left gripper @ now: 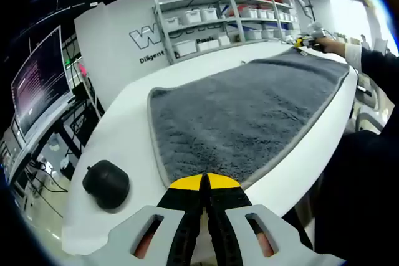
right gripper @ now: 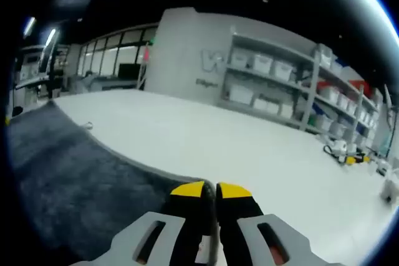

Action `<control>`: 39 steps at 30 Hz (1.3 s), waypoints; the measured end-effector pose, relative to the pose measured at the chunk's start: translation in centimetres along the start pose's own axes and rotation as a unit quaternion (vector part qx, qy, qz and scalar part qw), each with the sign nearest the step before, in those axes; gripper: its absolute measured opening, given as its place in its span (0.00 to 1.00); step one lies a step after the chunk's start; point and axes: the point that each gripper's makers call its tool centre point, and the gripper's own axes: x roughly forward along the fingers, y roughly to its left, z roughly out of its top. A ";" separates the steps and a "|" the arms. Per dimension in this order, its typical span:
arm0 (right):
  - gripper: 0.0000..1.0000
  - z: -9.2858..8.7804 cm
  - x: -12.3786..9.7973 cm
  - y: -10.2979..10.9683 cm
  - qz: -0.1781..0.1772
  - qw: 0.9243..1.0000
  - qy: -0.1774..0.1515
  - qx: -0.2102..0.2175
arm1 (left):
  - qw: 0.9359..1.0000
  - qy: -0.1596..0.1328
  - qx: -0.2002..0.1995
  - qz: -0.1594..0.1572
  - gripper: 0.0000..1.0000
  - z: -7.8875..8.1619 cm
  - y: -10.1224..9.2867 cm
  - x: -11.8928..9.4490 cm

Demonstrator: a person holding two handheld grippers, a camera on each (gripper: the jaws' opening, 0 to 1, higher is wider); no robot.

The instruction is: Open the folded towel by lifting each exposed corner and separating the folded layers until the towel lies flat within the target outline without major curled edges

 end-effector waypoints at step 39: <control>0.00 -4.1 1.6 1.2 0.011 0.997 0.078 0.022 | 1.000 0.010 -0.004 -0.001 0.01 -0.1 0.0 -0.1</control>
